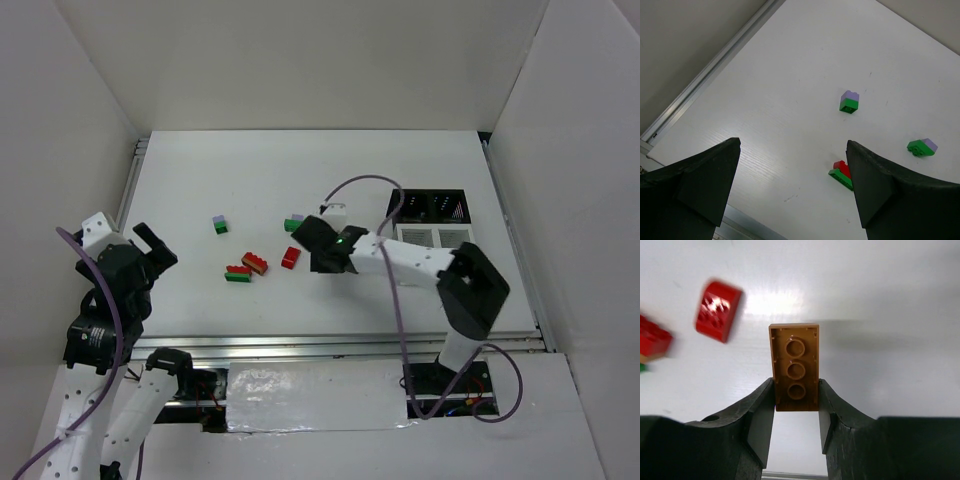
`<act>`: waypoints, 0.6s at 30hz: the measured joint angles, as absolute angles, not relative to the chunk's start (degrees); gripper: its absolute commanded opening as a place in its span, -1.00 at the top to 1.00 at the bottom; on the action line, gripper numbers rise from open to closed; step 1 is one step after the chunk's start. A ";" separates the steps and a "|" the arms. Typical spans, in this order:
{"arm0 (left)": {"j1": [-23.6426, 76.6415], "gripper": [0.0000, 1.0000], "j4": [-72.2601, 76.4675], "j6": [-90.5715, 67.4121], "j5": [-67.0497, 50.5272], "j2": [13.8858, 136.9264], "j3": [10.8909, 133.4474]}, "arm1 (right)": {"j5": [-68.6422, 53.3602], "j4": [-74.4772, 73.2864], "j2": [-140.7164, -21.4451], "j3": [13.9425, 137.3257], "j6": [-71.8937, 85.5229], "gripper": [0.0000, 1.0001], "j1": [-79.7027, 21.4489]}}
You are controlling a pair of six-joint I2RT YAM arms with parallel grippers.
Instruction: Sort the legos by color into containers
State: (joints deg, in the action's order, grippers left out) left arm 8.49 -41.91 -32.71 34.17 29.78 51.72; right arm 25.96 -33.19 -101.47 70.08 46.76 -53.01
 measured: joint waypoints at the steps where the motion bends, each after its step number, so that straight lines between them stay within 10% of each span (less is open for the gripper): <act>1: 8.49 -0.99 -41.91 -32.67 34.15 29.78 51.70 | 26.28 -33.58 -97.89 69.43 46.17 1.00 -52.03; 18: 8.49 -0.99 -41.65 -31.62 33.08 29.89 51.22 | 30.06 -39.94 -68.36 59.27 39.05 0.85 -26.72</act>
